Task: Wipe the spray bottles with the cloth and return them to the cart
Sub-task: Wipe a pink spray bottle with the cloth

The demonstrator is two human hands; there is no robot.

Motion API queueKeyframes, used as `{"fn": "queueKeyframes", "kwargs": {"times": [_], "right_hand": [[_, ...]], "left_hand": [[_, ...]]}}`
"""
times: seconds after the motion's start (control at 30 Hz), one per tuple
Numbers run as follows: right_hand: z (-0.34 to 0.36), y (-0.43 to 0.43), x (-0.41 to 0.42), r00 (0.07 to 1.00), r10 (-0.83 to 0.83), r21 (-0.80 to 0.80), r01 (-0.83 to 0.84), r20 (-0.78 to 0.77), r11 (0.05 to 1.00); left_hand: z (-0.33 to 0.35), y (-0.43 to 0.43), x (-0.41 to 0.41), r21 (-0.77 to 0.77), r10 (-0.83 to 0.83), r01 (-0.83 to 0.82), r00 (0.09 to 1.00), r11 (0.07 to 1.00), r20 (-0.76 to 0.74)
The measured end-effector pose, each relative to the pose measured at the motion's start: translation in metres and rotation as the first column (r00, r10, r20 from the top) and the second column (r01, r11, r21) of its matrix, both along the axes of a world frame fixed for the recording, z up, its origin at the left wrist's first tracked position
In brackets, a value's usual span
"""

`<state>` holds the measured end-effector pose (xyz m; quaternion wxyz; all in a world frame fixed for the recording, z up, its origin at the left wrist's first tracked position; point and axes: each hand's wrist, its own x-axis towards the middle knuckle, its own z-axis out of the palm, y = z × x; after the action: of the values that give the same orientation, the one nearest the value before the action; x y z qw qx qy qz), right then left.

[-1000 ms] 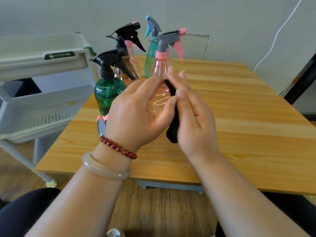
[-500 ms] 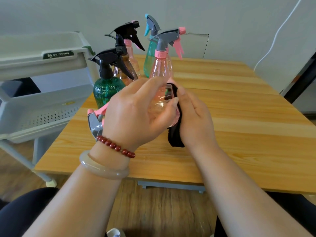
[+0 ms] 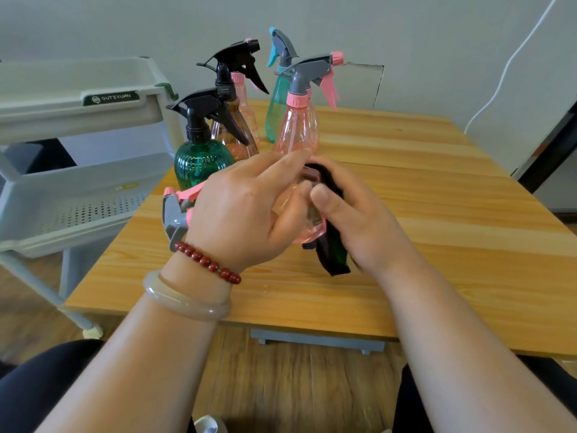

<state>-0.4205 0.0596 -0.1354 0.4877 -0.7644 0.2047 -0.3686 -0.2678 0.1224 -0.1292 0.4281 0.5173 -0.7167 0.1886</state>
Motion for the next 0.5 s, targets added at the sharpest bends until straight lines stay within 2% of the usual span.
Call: {"fn": "queueKeyframes", "kwargs": {"times": [0.07, 0.17, 0.33, 0.5], "right_hand": [[0.002, -0.003, -0.006, 0.996, 0.051, -0.014, -0.052, -0.078, 0.999], [0.004, -0.004, -0.01, 0.993, 0.029, -0.047, -0.034, -0.119, 0.998], [0.003, -0.004, -0.01, 0.999, -0.044, -0.078, 0.042, -0.028, 0.996], [-0.001, -0.01, -0.013, 0.995, -0.053, 0.045, 0.049, 0.084, 0.998]], "left_hand": [[0.003, 0.001, 0.002, 0.025, -0.022, 0.022, 1.0, 0.999, 0.01], [0.006, 0.002, 0.002, 0.028, -0.037, 0.036, 0.999, 0.999, 0.028], [0.008, 0.001, -0.004, 0.003, -0.001, 0.001, 1.0, 1.0, -0.003], [0.015, -0.001, -0.006, -0.037, 0.062, -0.063, 0.997, 0.997, -0.036]]}}
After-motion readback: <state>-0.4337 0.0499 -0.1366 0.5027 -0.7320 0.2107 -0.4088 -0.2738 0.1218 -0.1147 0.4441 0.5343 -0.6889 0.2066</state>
